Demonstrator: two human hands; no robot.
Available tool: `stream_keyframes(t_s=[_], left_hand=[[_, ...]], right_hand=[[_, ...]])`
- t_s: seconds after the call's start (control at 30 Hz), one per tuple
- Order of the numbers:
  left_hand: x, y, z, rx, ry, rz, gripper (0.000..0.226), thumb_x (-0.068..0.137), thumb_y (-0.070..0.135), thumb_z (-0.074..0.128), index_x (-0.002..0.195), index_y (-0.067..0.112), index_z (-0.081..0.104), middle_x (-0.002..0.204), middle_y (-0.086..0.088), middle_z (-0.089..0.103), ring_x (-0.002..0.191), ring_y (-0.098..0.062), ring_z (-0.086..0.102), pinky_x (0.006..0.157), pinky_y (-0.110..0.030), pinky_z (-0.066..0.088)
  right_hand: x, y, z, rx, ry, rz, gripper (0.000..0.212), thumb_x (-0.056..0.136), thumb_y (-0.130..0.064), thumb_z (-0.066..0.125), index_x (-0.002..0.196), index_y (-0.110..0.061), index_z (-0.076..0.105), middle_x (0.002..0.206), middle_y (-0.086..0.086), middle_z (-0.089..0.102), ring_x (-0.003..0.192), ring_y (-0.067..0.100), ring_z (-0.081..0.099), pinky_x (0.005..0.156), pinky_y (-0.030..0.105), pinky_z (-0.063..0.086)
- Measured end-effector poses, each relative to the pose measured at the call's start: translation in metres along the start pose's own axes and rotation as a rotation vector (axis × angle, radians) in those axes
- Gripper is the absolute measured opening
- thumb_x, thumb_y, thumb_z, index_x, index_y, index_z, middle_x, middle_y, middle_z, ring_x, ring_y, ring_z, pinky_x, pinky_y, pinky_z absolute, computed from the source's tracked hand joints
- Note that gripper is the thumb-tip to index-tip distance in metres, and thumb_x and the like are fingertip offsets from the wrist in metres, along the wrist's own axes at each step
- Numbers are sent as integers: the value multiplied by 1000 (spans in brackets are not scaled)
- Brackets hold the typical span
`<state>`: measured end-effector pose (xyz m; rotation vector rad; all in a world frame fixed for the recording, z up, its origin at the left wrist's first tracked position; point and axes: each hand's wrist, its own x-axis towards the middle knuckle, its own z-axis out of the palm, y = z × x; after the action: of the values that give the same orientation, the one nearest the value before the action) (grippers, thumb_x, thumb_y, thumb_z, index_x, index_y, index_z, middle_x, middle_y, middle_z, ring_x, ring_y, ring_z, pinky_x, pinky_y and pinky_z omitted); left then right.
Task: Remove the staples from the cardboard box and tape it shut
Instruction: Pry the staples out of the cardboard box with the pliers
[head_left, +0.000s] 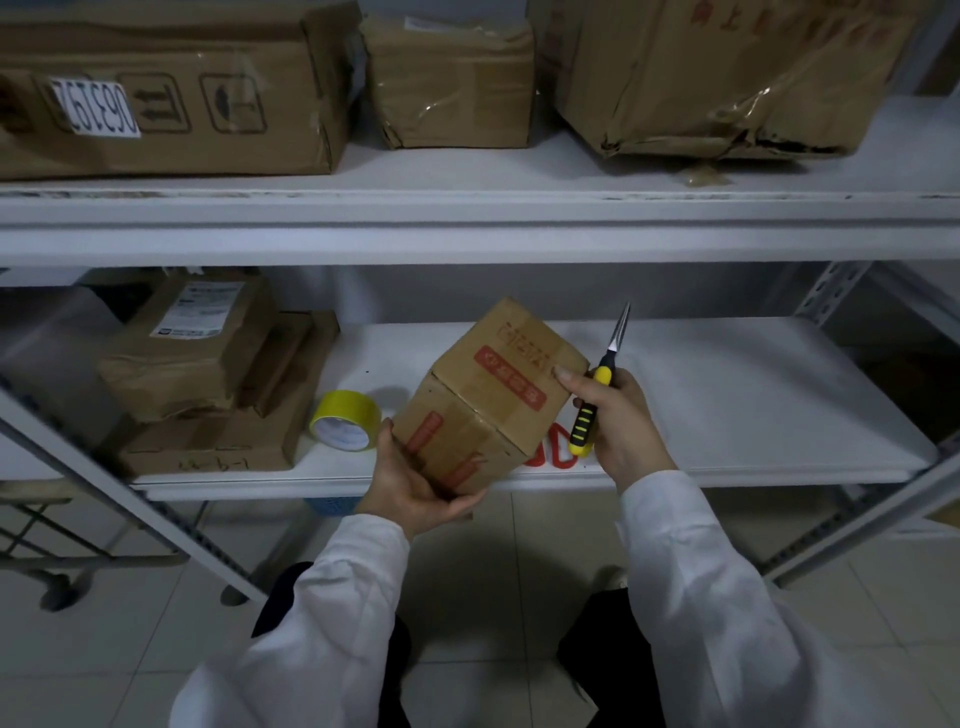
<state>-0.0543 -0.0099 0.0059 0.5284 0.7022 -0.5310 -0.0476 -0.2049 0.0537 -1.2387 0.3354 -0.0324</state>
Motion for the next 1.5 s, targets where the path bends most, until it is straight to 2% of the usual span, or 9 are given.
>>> stream_keyframes(t_s=[0.2, 0.37, 0.57, 0.73, 0.87, 1.1, 1.23, 1.37, 1.5], left_hand=[[7, -2, -5, 40, -83, 87, 88, 75, 84, 28, 140, 26, 39, 147, -16, 36, 134, -45, 32, 97, -72, 27], [-1, 1, -4, 10, -280, -54, 72, 88, 69, 30, 113, 10, 62, 110, -29, 65, 107, -50, 53, 82, -77, 37], [13, 5, -22, -105, -243, -43, 35, 98, 42, 40, 106, 16, 61, 79, -13, 73, 73, -34, 71, 65, -62, 54], [15, 7, -24, -119, -260, 83, 42, 90, 42, 48, 122, 17, 59, 122, -15, 64, 119, -36, 55, 107, -57, 34], [17, 11, -25, -63, -285, 133, 41, 88, 40, 48, 114, 12, 63, 124, -11, 62, 121, -30, 53, 87, -57, 46], [24, 18, -24, 129, -141, 364, 39, 97, 35, 44, 131, 20, 50, 122, -6, 63, 110, -25, 60, 86, -41, 52], [16, 20, -12, 390, 18, 528, 19, 99, 35, 41, 99, 29, 60, 76, 3, 62, 63, -11, 58, 57, -25, 51], [11, 19, -6, 464, -64, 545, 49, 90, 65, 38, 89, 28, 69, 104, -2, 68, 102, -25, 60, 99, -48, 45], [-6, 16, 10, 481, -146, 545, 60, 93, 65, 21, 96, 26, 66, 85, 4, 76, 86, -16, 68, 73, -36, 49]], right_hand=[[-6, 1, 6, -21, -41, -61, 29, 77, -3, 70, 97, -10, 49, 87, 0, 63, 76, 8, 62, 65, 21, 44], [-10, 5, 10, 45, -143, -132, 33, 76, 12, 64, 95, -13, 54, 91, 4, 66, 84, 17, 65, 72, 30, 55], [-13, 2, 5, 127, -326, -143, 38, 68, 5, 65, 100, -13, 55, 107, -1, 68, 93, 20, 67, 72, 37, 57], [-19, 0, 8, 311, -272, 20, 20, 81, -13, 63, 100, -9, 56, 103, 7, 67, 72, 20, 69, 54, 29, 54], [-24, -1, 7, 142, -274, 104, 15, 91, -18, 55, 100, -7, 58, 66, 1, 65, 46, 14, 60, 37, 19, 43], [-18, 8, 1, 79, -282, 148, 12, 81, 2, 56, 82, -10, 52, 61, 1, 62, 49, 14, 61, 42, 19, 46], [-18, 15, 2, 28, -283, 145, 17, 77, 3, 62, 83, -11, 54, 75, 4, 65, 65, 18, 65, 55, 23, 51], [-21, 19, 9, -117, -282, 96, 30, 78, -7, 71, 105, -5, 57, 94, 8, 70, 89, 24, 67, 73, 32, 53], [-20, 21, 12, -150, -253, 72, 38, 76, -12, 74, 109, -7, 57, 104, 11, 70, 98, 28, 66, 85, 39, 53]])
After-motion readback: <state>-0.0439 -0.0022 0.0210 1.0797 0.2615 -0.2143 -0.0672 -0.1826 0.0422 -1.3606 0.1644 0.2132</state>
